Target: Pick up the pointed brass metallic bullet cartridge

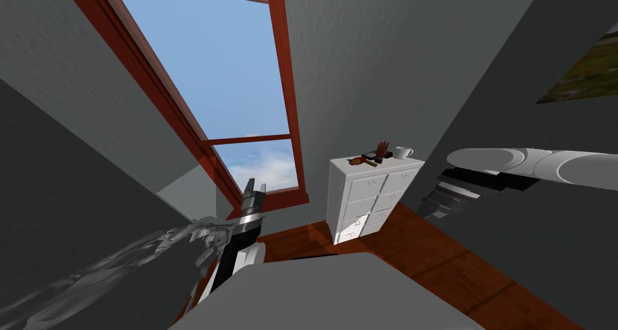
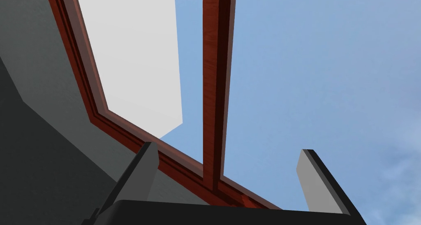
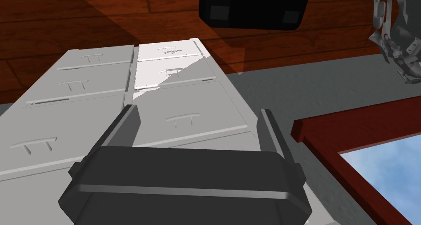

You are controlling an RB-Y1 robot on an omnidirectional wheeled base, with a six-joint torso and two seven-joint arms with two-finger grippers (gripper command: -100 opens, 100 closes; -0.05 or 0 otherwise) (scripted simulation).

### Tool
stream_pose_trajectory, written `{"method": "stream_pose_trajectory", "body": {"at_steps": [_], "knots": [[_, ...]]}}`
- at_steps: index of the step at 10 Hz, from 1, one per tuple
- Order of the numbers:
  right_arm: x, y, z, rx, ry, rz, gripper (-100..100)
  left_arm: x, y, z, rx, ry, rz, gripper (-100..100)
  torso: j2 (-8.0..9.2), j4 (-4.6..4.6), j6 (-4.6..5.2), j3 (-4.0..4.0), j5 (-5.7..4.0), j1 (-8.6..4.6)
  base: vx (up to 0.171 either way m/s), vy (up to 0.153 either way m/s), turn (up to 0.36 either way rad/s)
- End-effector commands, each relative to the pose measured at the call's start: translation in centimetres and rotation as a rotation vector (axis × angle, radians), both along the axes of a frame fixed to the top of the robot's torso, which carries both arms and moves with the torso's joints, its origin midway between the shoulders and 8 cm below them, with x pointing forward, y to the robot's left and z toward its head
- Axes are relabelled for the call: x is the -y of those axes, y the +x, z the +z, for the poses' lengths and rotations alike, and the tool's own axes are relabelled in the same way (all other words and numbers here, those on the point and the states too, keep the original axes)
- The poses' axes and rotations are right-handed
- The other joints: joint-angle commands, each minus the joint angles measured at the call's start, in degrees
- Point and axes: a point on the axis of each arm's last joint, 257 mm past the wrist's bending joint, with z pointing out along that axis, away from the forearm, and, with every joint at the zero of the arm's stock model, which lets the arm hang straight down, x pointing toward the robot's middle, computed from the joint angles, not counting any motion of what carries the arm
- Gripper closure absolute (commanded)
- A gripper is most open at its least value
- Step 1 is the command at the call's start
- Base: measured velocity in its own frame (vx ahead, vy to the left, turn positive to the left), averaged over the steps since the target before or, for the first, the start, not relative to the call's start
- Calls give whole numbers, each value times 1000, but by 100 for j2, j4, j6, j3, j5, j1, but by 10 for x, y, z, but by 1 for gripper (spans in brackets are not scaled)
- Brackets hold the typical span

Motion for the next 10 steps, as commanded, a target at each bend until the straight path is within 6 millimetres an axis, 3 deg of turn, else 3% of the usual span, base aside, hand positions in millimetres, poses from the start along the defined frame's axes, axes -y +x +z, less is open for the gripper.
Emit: {"method": "stream_pose_trajectory", "body": {"at_steps": [1, 2, 5, 6, 7, 8, 10], "knots": [[17, 3, 23, 3, -61, -13, -100, 0, 0, 0, 0, 0, 0, 0, 0, 0, 0, 0, 0, 0, 101, 33, 63], [17, 3, 23, 3, -59, -13, -100, 0, 0, 0, 0, 0, 0, 0, -11, -1, -2, -5, 6, 10, 109, 25, 37], [49, 10, 76, 31, -185, -48, -100, 0, 0, 0, 0, 0, 0, 0, -55, -12, -4, -31, 4, 4, 226, 20, 112], [49, 10, 76, 31, -185, -48, -100, 0, 0, 0, 0, 0, 0, 0, -84, -20, -6, -49, 3, 11, 235, 19, 37], [60, 12, 100, 52, -228, -64, -100, 0, 0, 0, 0, 0, 0, 0, -73, -19, -3, -44, 3, 9, 219, -15, 151], [55, 22, 104, 82, -220, -52, -100, 0, 0, 0, 0, 0, 0, 0, -69, -18, -7, -41, 0, -4, 214, -39, 108], [60, 12, 100, 52, -228, -64, -100, 0, 0, 0, 0, 0, 0, 0, -41, -12, -1, -26, -3, -6, 96, -9, 8]]}}
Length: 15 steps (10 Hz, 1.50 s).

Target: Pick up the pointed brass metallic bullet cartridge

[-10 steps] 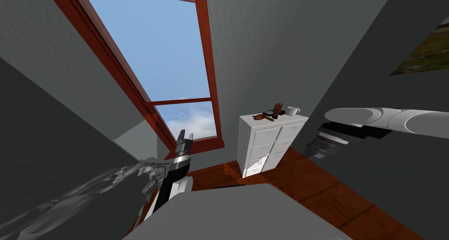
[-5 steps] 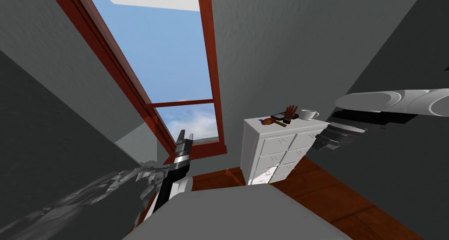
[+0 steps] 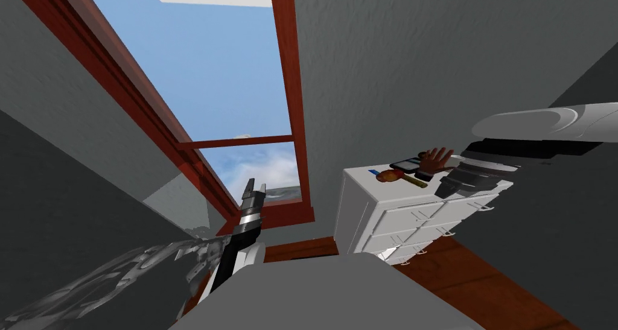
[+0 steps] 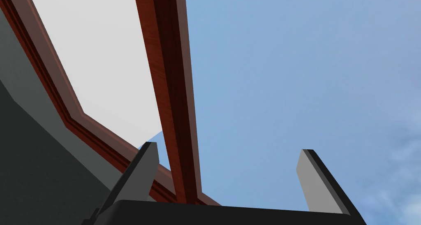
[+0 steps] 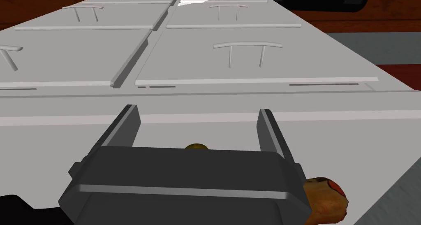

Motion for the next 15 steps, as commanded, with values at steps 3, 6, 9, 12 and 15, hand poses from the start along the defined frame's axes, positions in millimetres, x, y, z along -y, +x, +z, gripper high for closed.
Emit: {"method": "stream_pose_trajectory", "body": {"at_steps": [3, 6, 9, 12, 15], "knots": [[4, -1, 11, 8, -17, -10, -100, 0, 0, 0, 0, 0, 0, 0, -8, 1, -4, -1, 3, -4, 121, -11, 99], [4, -1, 12, 11, -18, -10, 0, 0, 0, 0, 0, 0, 0, 0, -6, -2, -1, -4, 0, 1, 90, -5, 20], [13, -1, -7, 17, -18, -12, -100, 0, 0, 0, 0, 0, 0, 0, 43, 12, 2, 26, 3, 12, -14, 27, 7], [12, -1, -5, 17, -17, -12, 100, 0, 0, 0, 0, 0, 0, 0, 43, 13, 3, 27, 3, 6, -2, 3, -1], [12, -1, -5, 17, -18, -12, 100, 0, 0, 0, 0, 0, 0, 0, 42, 12, 3, 26, 0, 5, 0, 0, 0]]}}
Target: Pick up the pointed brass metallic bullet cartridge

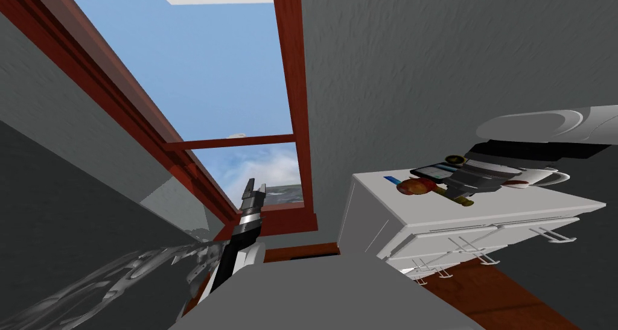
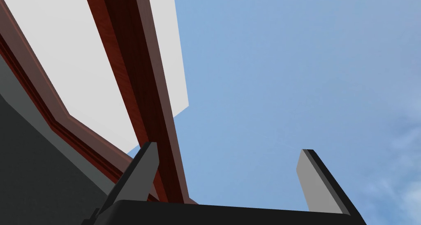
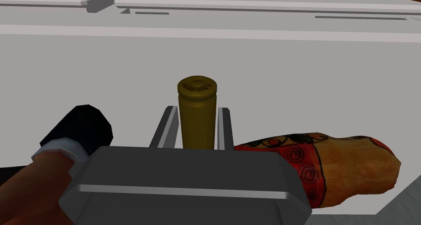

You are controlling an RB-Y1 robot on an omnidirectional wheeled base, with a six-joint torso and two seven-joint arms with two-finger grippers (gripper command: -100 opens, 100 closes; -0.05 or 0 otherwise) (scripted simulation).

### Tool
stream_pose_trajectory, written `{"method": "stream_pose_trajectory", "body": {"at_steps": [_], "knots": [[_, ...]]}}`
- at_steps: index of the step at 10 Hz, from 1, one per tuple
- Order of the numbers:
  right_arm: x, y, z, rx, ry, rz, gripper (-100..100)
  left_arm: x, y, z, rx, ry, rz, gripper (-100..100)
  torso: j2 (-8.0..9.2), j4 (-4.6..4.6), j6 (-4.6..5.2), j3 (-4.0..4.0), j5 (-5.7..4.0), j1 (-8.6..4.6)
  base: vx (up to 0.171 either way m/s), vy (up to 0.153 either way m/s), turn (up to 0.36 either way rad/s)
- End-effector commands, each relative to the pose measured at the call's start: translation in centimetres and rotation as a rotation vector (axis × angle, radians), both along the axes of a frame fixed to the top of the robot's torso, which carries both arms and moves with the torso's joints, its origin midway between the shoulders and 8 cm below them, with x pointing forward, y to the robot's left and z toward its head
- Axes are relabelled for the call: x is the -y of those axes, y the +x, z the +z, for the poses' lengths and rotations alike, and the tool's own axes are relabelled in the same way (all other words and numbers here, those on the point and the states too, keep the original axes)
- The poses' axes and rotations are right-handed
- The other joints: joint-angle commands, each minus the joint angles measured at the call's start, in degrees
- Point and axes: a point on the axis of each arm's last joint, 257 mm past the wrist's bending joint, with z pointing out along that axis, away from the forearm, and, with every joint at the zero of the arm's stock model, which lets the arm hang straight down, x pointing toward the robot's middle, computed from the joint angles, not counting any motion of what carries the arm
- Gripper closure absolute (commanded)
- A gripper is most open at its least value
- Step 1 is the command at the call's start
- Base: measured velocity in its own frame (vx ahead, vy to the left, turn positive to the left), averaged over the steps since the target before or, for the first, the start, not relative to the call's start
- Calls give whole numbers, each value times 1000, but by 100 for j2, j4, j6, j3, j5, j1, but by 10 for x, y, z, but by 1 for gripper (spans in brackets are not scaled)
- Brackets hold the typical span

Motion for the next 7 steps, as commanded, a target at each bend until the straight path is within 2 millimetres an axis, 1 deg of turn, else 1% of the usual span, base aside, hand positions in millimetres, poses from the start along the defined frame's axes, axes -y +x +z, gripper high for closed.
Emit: {"method": "stream_pose_trajectory", "body": {"at_steps": [1, 2, 3, 6, 7], "knots": [[0, 0, 0, 0, 0, 0, 0, 0, 0, 0, 0, 0, 0, 0, 0, 0, 0, 0, 0, 0, 0, 0, 0], [-6, 0, 12, -5, 1, 2, 100, 0, 0, 0, 0, 0, 0, 0, 0, 0, 0, 0, 0, 0, 3, -26, -13], [-8, 0, 17, -6, 1, 2, 100, 0, 0, 0, 0, 0, 0, 0, 0, 2, 0, 1, 4, -5, 17, -40, -9], [-8, 1, 18, -5, 1, 3, 100, 0, 0, 0, 0, 0, 0, 0, -4, -2, -1, -3, -1, -3, 9, -12, 2], [-8, 1, 17, -5, 0, 3, 0, 0, 0, 0, 0, 0, 0, 0, -3, -1, -1, -2, 0, -1, 0, 0, 0]]}}
